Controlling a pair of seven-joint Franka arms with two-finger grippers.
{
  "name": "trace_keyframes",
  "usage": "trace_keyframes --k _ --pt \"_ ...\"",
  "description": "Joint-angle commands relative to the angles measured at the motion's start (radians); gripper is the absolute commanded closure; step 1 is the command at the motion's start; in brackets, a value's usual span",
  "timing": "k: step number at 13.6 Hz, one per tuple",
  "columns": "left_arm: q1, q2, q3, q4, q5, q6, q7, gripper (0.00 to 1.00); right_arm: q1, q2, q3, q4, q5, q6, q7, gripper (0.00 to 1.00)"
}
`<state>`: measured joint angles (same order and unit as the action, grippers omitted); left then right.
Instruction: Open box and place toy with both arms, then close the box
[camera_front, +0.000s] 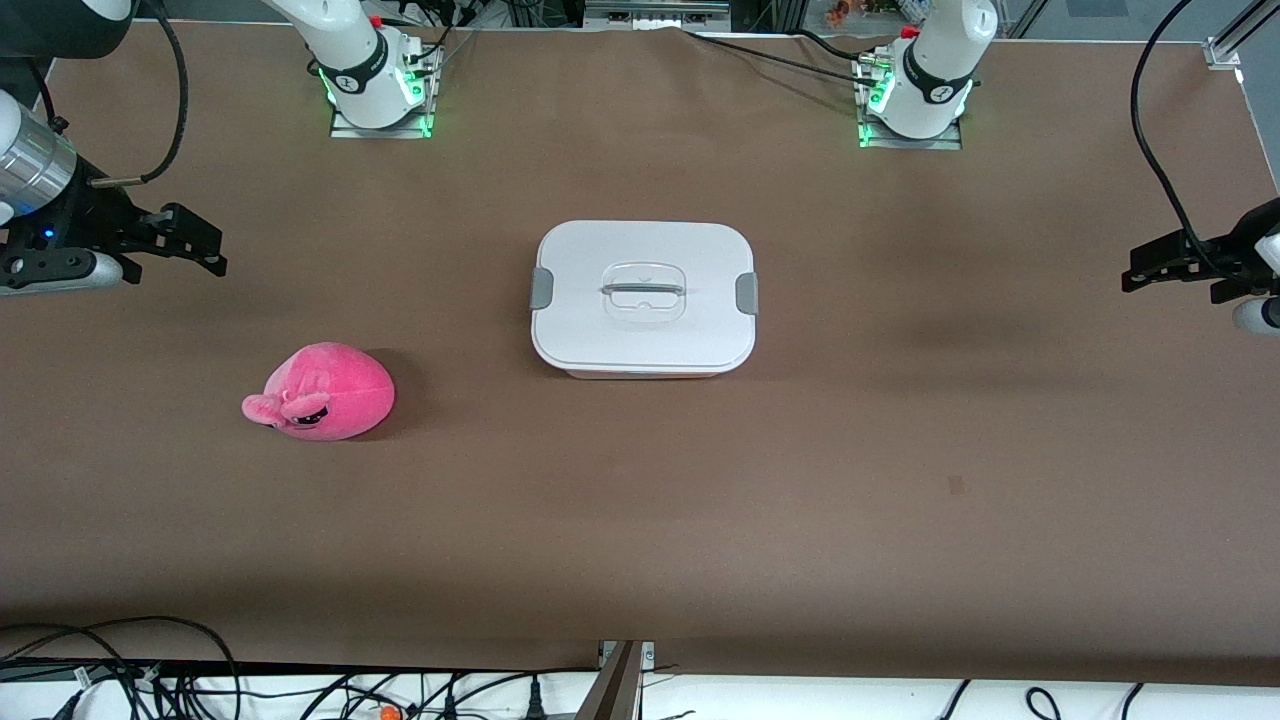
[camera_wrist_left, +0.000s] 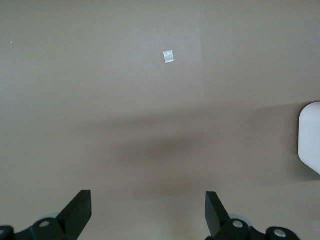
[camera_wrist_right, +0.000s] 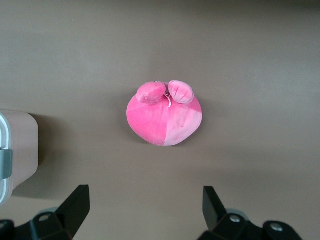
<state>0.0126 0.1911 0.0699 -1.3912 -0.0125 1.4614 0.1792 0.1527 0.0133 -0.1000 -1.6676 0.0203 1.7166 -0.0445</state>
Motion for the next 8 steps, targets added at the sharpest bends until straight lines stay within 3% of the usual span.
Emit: trace_keyframes --k 1,8 --pt "-0.003 -0.001 0.001 0.004 -0.001 0.001 0.0 0.0 0.005 -0.009 0.0 0.031 -0.005 -0.018 -0.012 0.0" --pt "-0.011 0.007 -0.001 0.004 -0.001 0.001 0.002 0.0 0.005 -0.006 -0.006 0.032 -0.005 -0.057 -0.012 0.0"
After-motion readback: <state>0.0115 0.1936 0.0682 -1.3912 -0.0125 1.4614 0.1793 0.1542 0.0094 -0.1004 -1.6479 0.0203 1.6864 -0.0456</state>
